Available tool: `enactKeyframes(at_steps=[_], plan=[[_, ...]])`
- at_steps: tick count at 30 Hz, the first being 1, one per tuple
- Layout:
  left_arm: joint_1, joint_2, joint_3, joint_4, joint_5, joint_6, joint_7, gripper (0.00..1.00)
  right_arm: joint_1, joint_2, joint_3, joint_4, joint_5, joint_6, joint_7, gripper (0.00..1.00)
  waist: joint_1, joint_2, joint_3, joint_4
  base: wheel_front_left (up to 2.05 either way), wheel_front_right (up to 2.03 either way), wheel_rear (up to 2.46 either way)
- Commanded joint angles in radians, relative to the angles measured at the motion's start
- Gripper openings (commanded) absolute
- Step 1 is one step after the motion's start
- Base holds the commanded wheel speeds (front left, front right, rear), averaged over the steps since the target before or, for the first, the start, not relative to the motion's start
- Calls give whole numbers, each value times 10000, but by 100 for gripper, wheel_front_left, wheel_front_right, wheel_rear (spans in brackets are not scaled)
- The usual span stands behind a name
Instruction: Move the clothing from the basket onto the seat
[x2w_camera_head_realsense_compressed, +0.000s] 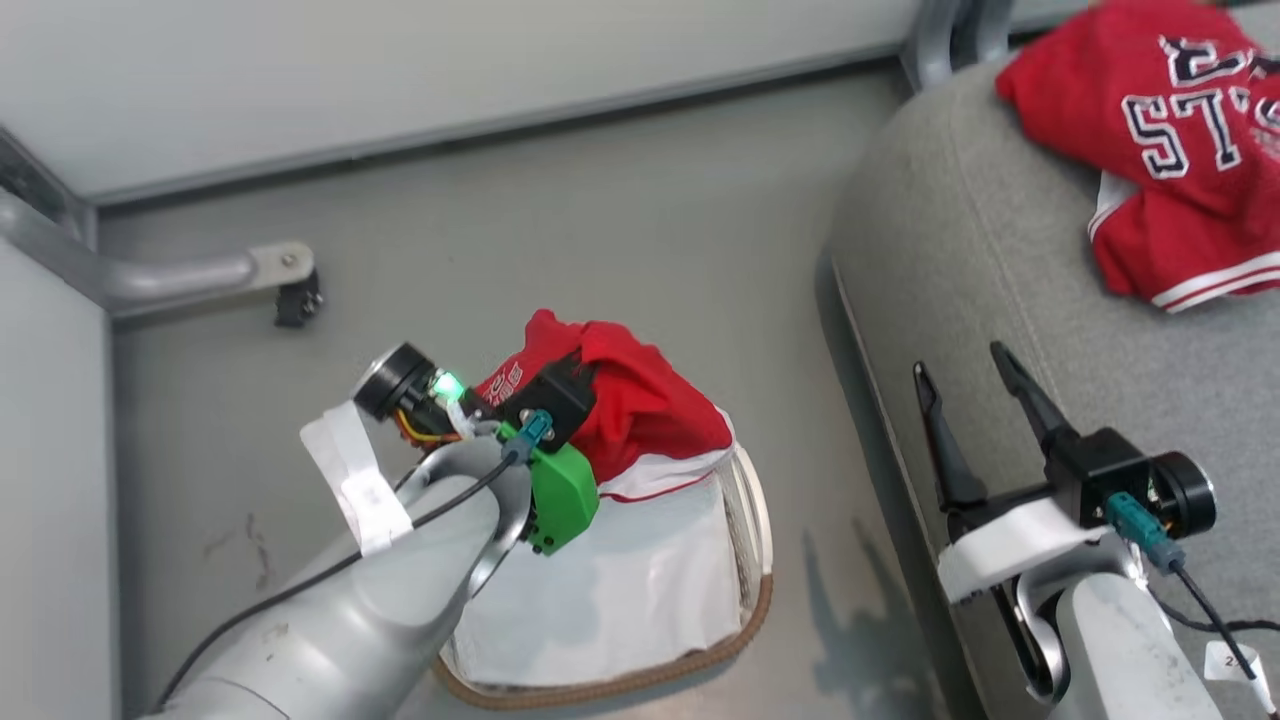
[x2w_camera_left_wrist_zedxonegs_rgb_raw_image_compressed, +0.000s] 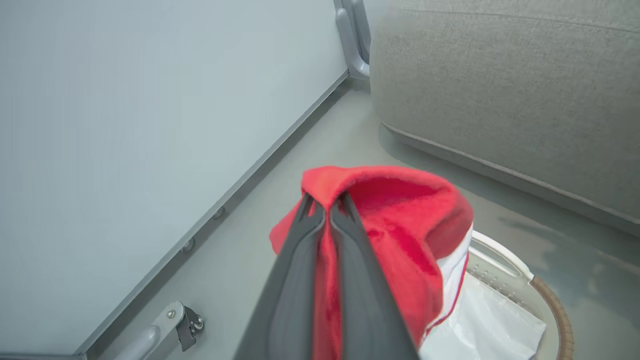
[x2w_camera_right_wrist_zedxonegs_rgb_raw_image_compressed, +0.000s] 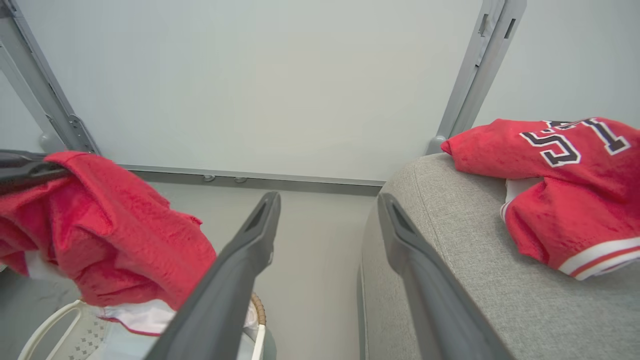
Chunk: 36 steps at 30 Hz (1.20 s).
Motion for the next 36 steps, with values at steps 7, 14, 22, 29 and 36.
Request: enactKeyframes(at_steps=[7, 14, 22, 29, 36], plan=[[-1199, 338, 189, -807, 448, -442, -34, 0, 509, -42, 351, 239, -99, -14, -2, 100, 1, 0, -2491, 563, 0, 0, 0], [-2398, 458, 533, -1227, 658, -598, -22, 0, 248, -40, 703, 345, -179, -14, -2, 100, 1, 0, -2783, 494, 0, 0, 0], [-3100, 310, 932, -1159, 608, -585, -22, 0, 29, -39, 1248, 480, -73, -14, -2, 100, 1, 0, -2898, 463, 0, 0, 0], [-3203, 199, 1094, -1191, 692, -629, -23, 0, -135, -40, 1924, 583, 241, -14, -2, 100, 1, 0, -2949, 516, 0, 0, 0], [-3109, 13, 1140, -1343, 828, -667, -21, 0, -647, -45, 2316, 1042, 681, -14, -2, 100, 1, 0, -2973, 652, 0, 0, 0]])
